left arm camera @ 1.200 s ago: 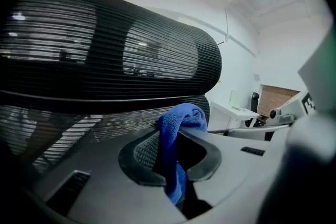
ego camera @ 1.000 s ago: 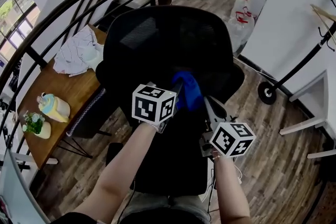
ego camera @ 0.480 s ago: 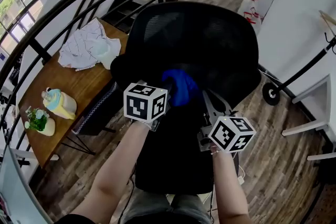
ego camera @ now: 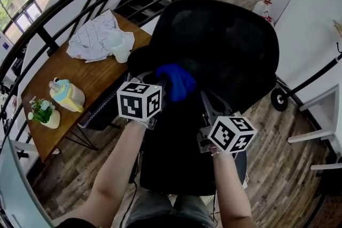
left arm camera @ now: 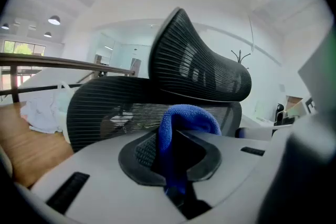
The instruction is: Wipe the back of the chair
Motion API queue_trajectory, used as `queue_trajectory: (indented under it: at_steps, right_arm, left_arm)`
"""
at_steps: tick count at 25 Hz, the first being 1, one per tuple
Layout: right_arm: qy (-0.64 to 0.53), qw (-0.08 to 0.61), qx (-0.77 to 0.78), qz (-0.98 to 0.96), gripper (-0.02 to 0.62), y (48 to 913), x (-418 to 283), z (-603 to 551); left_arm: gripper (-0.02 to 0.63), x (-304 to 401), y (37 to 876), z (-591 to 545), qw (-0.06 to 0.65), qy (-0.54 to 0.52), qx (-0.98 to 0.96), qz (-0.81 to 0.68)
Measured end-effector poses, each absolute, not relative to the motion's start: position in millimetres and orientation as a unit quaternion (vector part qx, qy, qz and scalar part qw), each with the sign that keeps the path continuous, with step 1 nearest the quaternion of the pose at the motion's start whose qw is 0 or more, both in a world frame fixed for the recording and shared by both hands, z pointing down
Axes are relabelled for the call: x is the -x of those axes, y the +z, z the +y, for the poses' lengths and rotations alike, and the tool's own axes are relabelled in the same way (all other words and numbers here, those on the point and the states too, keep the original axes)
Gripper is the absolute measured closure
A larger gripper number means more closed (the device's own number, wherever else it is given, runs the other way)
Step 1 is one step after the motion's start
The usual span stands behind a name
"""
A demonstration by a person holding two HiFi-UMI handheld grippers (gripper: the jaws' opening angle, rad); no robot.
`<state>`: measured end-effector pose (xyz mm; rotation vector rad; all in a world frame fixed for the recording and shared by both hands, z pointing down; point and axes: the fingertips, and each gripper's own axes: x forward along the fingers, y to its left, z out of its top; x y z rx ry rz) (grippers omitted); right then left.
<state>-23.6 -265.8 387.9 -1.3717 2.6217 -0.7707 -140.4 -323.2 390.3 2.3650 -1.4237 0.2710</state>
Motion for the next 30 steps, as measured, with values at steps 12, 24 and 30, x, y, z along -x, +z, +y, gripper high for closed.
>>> queue_trajectory:
  at_steps: [12,24,30]
  right_arm:
    - [-0.265,0.021,0.42,0.868,0.561,400.5,52.0,-245.8]
    - [-0.276,0.016,0.449,0.85,0.561,421.6,6.3,-221.2]
    - [-0.289,0.029,0.474,0.831,0.561,431.4,-39.2,-208.3]
  left_arm:
    - [0.561,222.5,394.8,-305.0,0.203,0.063,-0.783,-0.584]
    - [0.561,192.0,400.5,-256.5,0.203,0.07,-0.811,-0.544]
    - [0.561,142.3,410.1,-237.3,0.209,0.077,-0.83,-0.511]
